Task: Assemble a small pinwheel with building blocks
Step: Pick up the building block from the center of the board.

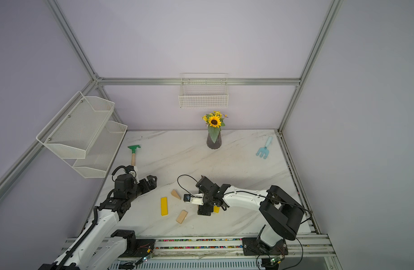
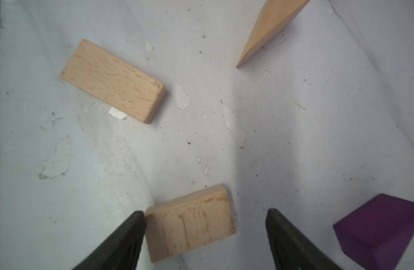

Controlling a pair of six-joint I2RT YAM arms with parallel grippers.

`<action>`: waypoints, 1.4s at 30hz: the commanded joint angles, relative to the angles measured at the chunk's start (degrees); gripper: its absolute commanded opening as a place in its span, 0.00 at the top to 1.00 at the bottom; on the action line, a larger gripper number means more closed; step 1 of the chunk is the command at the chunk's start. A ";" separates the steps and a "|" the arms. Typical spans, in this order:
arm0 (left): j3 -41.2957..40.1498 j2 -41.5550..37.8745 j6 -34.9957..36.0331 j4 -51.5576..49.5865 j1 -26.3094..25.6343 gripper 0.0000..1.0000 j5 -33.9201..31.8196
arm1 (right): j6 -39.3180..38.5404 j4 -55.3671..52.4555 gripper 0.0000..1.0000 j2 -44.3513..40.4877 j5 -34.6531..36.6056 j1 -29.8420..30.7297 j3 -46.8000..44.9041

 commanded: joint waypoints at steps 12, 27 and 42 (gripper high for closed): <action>0.19 0.36 -2.66 1.14 -1.28 0.00 0.66 | -0.96 -1.41 0.13 0.88 -0.03 -0.32 -0.53; -0.44 0.39 -3.12 1.13 -1.94 0.00 0.25 | 5.97 3.56 0.52 8.15 1.39 -2.37 2.34; -0.05 2.77 -4.35 2.26 -2.16 0.00 0.77 | 36.35 8.64 0.62 14.58 7.40 -6.11 13.81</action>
